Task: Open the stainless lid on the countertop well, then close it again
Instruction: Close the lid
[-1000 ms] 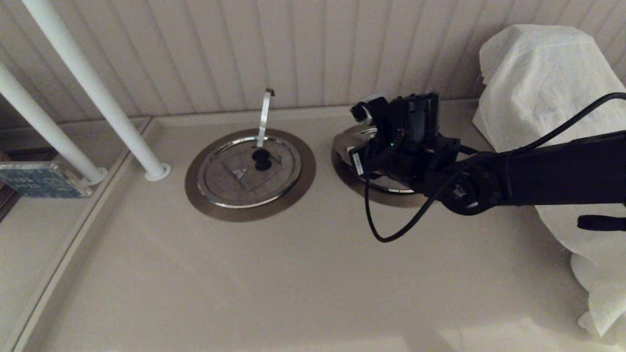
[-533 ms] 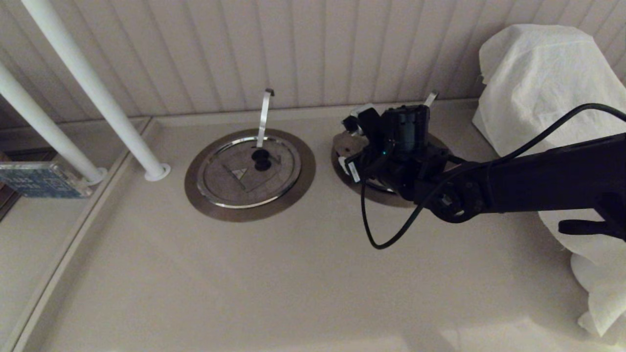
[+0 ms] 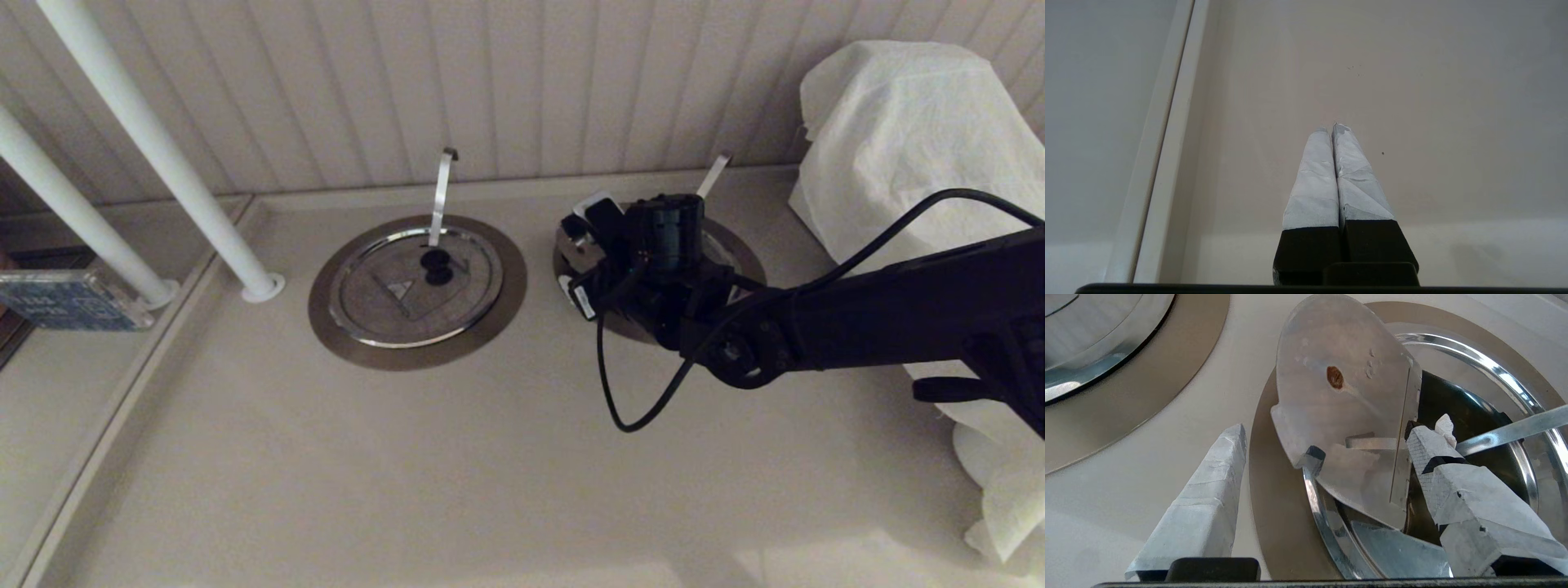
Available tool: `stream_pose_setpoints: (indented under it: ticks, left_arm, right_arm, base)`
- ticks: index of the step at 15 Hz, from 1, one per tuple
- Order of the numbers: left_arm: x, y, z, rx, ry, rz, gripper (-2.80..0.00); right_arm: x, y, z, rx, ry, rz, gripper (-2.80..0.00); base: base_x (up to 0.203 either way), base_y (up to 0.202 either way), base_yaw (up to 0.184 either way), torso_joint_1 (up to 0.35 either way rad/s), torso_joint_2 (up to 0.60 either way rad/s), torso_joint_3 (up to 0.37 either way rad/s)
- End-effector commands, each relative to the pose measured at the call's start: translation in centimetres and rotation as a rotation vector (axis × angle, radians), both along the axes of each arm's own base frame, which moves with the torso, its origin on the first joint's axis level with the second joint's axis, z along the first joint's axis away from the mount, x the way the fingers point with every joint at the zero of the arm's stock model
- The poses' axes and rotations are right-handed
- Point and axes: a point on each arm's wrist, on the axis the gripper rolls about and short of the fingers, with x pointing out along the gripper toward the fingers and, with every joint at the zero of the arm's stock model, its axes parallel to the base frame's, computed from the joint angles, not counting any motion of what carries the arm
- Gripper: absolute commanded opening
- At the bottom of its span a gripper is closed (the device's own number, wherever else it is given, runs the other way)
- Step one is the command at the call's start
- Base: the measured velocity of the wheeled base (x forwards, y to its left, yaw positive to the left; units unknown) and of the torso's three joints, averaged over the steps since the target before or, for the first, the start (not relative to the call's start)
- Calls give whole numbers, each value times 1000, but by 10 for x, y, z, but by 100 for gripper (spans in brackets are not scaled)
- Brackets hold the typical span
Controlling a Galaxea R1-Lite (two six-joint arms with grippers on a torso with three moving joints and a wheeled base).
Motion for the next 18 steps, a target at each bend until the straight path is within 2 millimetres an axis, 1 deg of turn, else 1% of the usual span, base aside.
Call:
stream_pose_setpoints:
  ticks: [1,7,11,16,18]
  left_arm:
    - [0,0,0,0,0,0,-280]
    - [0,0,0,0,0,0,-280]
    - [0,0,0,0,0,0,-280]
    - [0,0,0,0,0,0,-280]
    - [0,0,0,0,0,0,-280]
  right_arm:
    - [2,-1,0,1,-5,-5,0]
    - [12,-8,1,5,-15,-32,0]
    - [13,-11,4,11,-22,-40,0]
    - [18,-28,19,32,-58,-80,0]
    - [19,-38,29,43,-78,-100,0]
  base:
    - [0,0,0,0,0,0]
    - [0,0,0,0,0,0]
    - [0,0,0,0,0,0]
    - [0,0,0,0,0,0]
    - [0,0,0,0,0,0]
